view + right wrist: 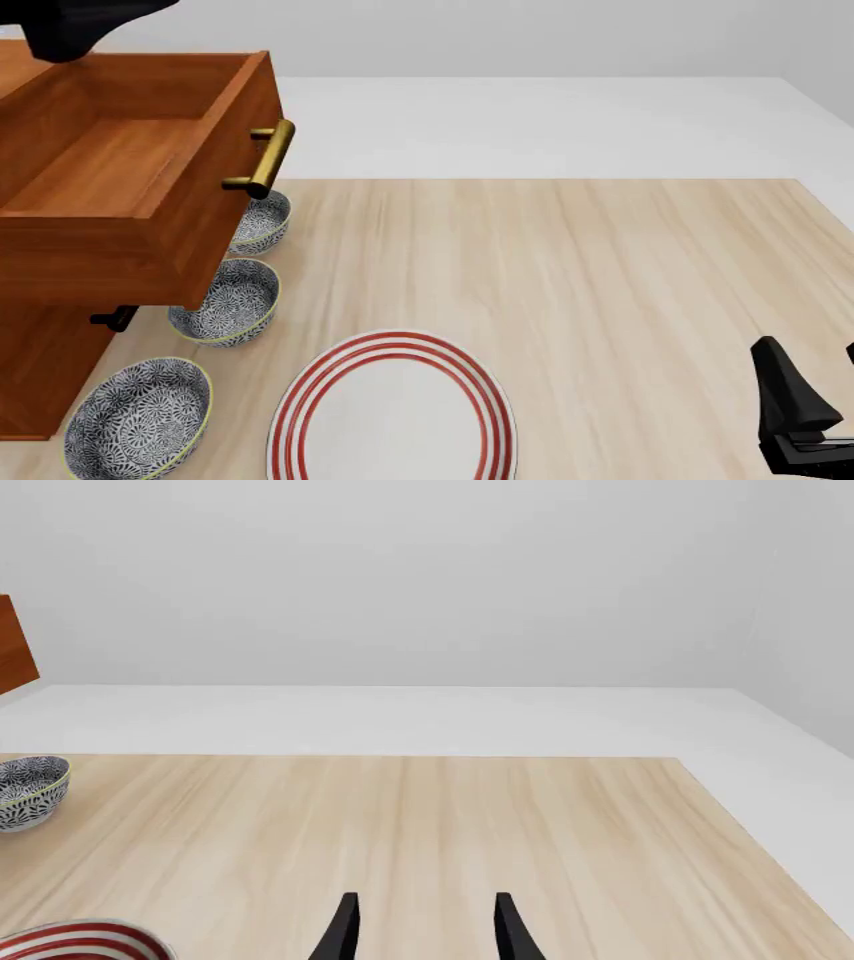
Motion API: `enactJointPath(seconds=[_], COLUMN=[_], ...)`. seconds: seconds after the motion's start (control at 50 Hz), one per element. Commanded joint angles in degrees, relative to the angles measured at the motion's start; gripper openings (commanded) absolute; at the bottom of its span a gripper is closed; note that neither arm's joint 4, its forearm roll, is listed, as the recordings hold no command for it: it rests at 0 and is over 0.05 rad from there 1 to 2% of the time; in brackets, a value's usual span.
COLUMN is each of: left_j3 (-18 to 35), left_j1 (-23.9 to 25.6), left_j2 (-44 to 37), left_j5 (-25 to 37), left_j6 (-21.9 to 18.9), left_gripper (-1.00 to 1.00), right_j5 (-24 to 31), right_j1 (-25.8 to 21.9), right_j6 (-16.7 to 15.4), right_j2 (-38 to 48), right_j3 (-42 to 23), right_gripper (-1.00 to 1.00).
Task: Open the top drawer of the cabinet.
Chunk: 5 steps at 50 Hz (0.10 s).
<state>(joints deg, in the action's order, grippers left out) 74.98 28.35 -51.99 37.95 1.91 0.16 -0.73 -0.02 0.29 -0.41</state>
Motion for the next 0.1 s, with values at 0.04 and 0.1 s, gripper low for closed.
enactJointPath(seconds=[0.04,0.1], left_j3=[-0.3,-0.4], left_j1=[1.7,1.7], left_j2=[0.5,0.5], left_j5=[0.4,0.3], left_j6=[1.4,0.9], left_gripper=[1.0,1.0], right_j5=[0.0,0.0], right_j1=[0.0,0.0], right_j6=[0.0,0.0], right_j2=[0.0,0.0], right_j3=[0.0,0.0], right_gripper=[1.0,1.0])
